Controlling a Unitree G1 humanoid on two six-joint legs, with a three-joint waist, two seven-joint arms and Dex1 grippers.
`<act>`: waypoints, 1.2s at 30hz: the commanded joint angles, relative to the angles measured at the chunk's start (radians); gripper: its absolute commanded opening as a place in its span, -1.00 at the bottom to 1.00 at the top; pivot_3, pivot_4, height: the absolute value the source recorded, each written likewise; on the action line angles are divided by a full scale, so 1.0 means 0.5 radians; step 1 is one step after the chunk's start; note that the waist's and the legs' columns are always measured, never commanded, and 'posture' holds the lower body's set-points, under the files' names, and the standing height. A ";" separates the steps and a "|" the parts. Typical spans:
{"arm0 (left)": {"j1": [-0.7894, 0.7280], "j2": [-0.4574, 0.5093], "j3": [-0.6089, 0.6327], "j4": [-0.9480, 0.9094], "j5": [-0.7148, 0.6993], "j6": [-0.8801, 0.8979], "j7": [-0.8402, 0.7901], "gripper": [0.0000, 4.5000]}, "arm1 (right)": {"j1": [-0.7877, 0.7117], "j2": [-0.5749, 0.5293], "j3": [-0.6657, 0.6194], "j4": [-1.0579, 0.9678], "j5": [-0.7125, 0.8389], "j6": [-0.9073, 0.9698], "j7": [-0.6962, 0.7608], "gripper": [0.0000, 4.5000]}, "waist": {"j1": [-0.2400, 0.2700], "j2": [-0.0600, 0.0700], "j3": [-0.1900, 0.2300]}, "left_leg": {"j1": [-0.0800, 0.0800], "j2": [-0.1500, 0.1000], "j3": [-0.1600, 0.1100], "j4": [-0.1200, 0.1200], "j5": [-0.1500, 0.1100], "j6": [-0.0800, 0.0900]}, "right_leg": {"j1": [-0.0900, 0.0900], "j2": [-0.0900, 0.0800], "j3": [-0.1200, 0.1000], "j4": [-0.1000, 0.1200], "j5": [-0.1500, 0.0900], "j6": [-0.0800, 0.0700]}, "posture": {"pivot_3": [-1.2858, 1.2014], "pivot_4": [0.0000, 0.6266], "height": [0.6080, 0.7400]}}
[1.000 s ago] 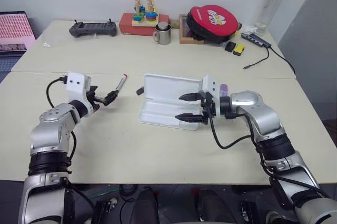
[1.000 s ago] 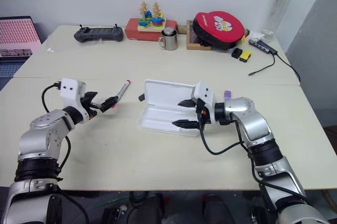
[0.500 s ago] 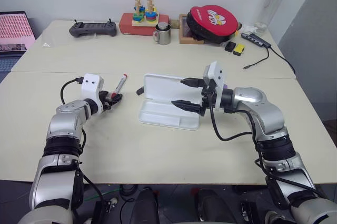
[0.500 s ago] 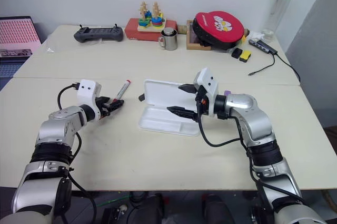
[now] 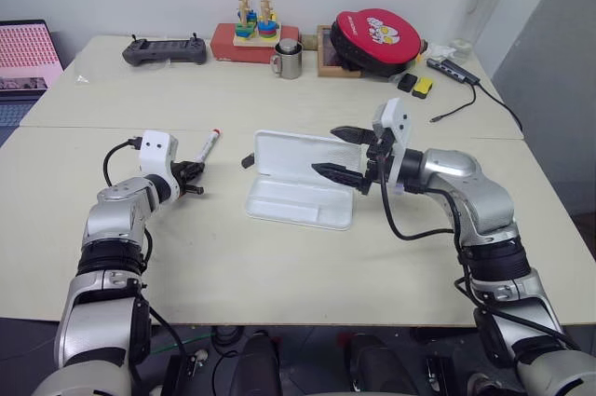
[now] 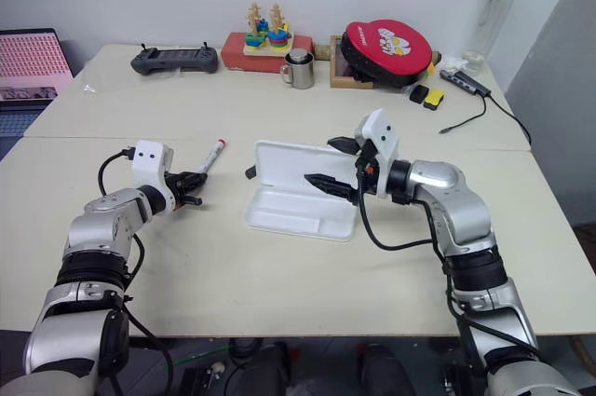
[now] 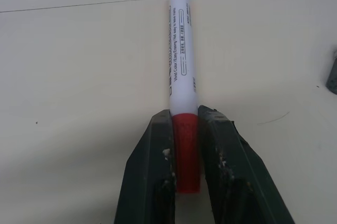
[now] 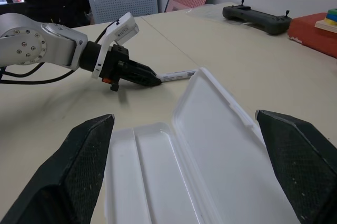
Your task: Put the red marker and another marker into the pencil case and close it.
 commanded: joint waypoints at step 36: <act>-0.603 -0.023 -0.887 0.224 0.395 -1.238 -1.770 -0.38 | 0.574 -0.437 -0.430 -0.703 0.371 0.220 -0.263 1.00 | -0.020 0.001 0.000 | -0.032 -0.001 -0.003 0.003 0.001 0.003 | -0.026 0.001 -0.001 0.001 0.003 -0.008 | 0.03 -0.52 1.00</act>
